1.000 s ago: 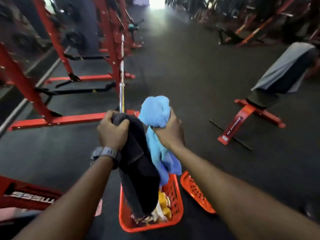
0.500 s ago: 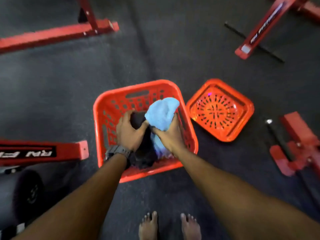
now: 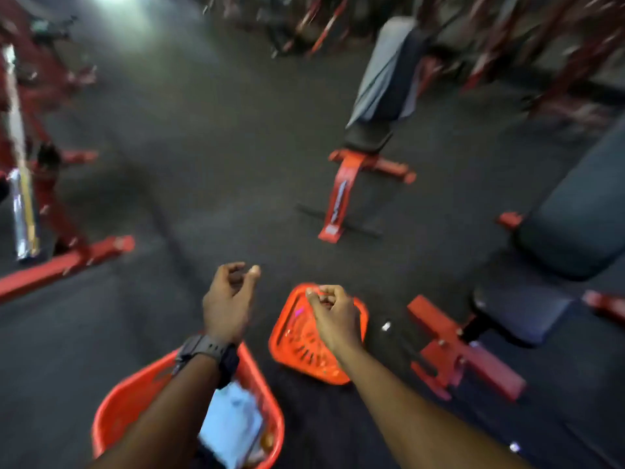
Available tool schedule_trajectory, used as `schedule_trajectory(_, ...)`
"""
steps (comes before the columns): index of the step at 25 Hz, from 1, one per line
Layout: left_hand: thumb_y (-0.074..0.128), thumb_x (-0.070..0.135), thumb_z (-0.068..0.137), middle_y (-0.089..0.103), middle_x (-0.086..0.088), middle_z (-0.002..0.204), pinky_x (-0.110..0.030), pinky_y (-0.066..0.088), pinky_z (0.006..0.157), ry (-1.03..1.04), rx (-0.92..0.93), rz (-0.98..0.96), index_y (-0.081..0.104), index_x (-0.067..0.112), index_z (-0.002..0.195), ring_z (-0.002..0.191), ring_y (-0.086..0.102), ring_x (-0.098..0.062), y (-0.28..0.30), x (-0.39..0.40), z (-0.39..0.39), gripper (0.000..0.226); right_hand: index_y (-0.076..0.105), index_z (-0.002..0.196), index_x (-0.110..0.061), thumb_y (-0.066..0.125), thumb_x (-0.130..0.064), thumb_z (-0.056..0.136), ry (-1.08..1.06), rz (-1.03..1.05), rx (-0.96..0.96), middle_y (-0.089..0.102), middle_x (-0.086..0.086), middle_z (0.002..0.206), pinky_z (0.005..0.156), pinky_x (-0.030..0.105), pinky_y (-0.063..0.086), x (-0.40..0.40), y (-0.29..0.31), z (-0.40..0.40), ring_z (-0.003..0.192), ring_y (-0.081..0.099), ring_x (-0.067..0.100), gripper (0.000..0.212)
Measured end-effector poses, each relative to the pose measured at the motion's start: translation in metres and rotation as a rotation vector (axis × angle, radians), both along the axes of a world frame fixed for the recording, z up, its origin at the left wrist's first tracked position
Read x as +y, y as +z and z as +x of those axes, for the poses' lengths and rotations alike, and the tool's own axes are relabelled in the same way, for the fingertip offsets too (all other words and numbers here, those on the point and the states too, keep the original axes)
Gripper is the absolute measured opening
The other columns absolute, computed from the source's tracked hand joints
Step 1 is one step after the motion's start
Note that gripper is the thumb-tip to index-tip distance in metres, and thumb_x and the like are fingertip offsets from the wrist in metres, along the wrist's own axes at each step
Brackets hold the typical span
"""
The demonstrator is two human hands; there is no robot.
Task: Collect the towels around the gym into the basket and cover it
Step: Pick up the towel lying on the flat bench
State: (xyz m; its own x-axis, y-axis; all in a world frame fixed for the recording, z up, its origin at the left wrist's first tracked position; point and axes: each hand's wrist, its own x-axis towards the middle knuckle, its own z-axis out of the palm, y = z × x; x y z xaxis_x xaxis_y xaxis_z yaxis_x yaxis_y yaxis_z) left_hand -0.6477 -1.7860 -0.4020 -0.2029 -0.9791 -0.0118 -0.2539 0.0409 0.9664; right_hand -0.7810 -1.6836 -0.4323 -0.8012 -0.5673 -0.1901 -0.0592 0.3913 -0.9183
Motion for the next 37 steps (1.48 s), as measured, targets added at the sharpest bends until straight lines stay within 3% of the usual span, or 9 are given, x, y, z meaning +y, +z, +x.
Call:
schedule_trajectory(2, 0.064, 0.034, 0.094, 0.072, -0.007, 0.091, -0.045, 0.055, 0.086, -0.136, 0.099, -0.036, 0.064, 0.025, 0.092, 0.089, 0.071, -0.028, 0.083, 0.01, -0.046, 0.009, 0.067, 0.106, -0.006, 0.069, -0.03, 0.093, -0.115, -0.116, 0.037, 0.071, 0.005, 0.09, 0.083, 0.03, 0.053, 0.024, 0.094, -0.042, 0.09, 0.069, 0.025, 0.028)
schedule_trajectory(5, 0.057, 0.041, 0.091, 0.072, -0.01, 0.088, -0.058, 0.054, 0.089, -0.372, 0.216, -0.065, 0.062, 0.026, 0.081, 0.084, 0.067, -0.028, 0.212, 0.066, -0.108, 0.019, 0.068, 0.102, -0.009, 0.064, -0.037, 0.095, -0.321, -0.274, 0.133, 0.072, 0.006, 0.09, 0.079, 0.031, 0.051, 0.096, 0.235, -0.078, 0.084, 0.066, 0.02, 0.03)
schedule_trajectory(9, 0.056, 0.035, 0.096, 0.07, 0.0, 0.078, -0.053, 0.057, 0.086, -0.626, 0.355, -0.124, 0.06, 0.024, 0.077, 0.074, 0.067, -0.021, 0.33, 0.181, -0.151, 0.022, 0.068, 0.098, -0.015, 0.06, -0.046, 0.095, -0.544, -0.342, 0.277, 0.075, 0.01, 0.096, 0.086, 0.044, 0.056, 0.214, 0.363, -0.087, 0.089, 0.07, 0.027, 0.032)
schedule_trajectory(13, 0.057, 0.035, 0.094, 0.07, 0.002, 0.075, -0.048, 0.058, 0.084, -0.869, 0.431, -0.146, 0.06, 0.024, 0.075, 0.071, 0.066, -0.02, 0.405, 0.319, -0.174, 0.022, 0.065, 0.086, -0.017, 0.061, -0.042, 0.096, -0.773, -0.396, 0.424, 0.073, 0.008, 0.082, 0.077, 0.043, 0.055, 0.361, 0.431, -0.072, 0.071, 0.063, 0.019, 0.027)
schedule_trajectory(17, 0.056, 0.033, 0.094, 0.067, 0.006, 0.07, -0.041, 0.056, 0.075, -1.085, 0.483, -0.139, 0.058, 0.023, 0.072, 0.059, 0.063, -0.011, 0.432, 0.447, -0.177, 0.024, 0.069, 0.089, -0.015, 0.059, -0.048, 0.094, -1.048, -0.319, 0.498, 0.077, 0.007, 0.089, 0.085, 0.044, 0.057, 0.508, 0.453, -0.048, 0.087, 0.071, 0.029, 0.035)
schedule_trajectory(21, 0.055, 0.032, 0.097, 0.067, -0.007, 0.077, -0.044, 0.052, 0.078, -1.235, 0.469, -0.087, 0.055, 0.023, 0.074, 0.062, 0.059, -0.023, 0.428, 0.54, -0.176, 0.024, 0.072, 0.095, -0.014, 0.055, -0.052, 0.094, -1.229, -0.196, 0.534, 0.078, 0.012, 0.099, 0.09, 0.044, 0.053, 0.622, 0.452, -0.016, 0.1, 0.07, 0.034, 0.041)
schedule_trajectory(28, 0.055, 0.043, 0.088, 0.071, -0.003, 0.077, -0.046, 0.056, 0.08, -1.314, 0.419, -0.071, 0.058, 0.024, 0.075, 0.064, 0.063, -0.023, 0.409, 0.65, -0.171, 0.023, 0.07, 0.096, -0.015, 0.054, -0.052, 0.094, -1.334, -0.161, 0.488, 0.077, 0.011, 0.099, 0.09, 0.044, 0.054, 0.731, 0.425, 0.019, 0.099, 0.07, 0.032, 0.041)
schedule_trajectory(33, 0.056, 0.035, 0.092, 0.068, 0.002, 0.073, -0.036, 0.05, 0.071, -1.436, 0.435, -0.035, 0.059, 0.024, 0.075, 0.061, 0.062, -0.017, 0.4, 0.741, -0.157, 0.02, 0.068, 0.098, -0.016, 0.052, -0.055, 0.096, -1.452, -0.119, 0.496, 0.076, 0.001, 0.096, 0.075, 0.033, 0.046, 0.816, 0.407, 0.055, 0.093, 0.068, 0.023, 0.042)
schedule_trajectory(37, 0.056, 0.036, 0.096, 0.067, -0.001, 0.075, -0.038, 0.051, 0.074, -1.536, 0.424, -0.033, 0.056, 0.024, 0.075, 0.063, 0.061, -0.02, 0.386, 0.819, -0.146, 0.024, 0.068, 0.097, -0.016, 0.052, -0.054, 0.095, -1.564, -0.072, 0.484, 0.075, 0.003, 0.099, 0.086, 0.04, 0.053, 0.892, 0.39, 0.091, 0.097, 0.067, 0.024, 0.041)
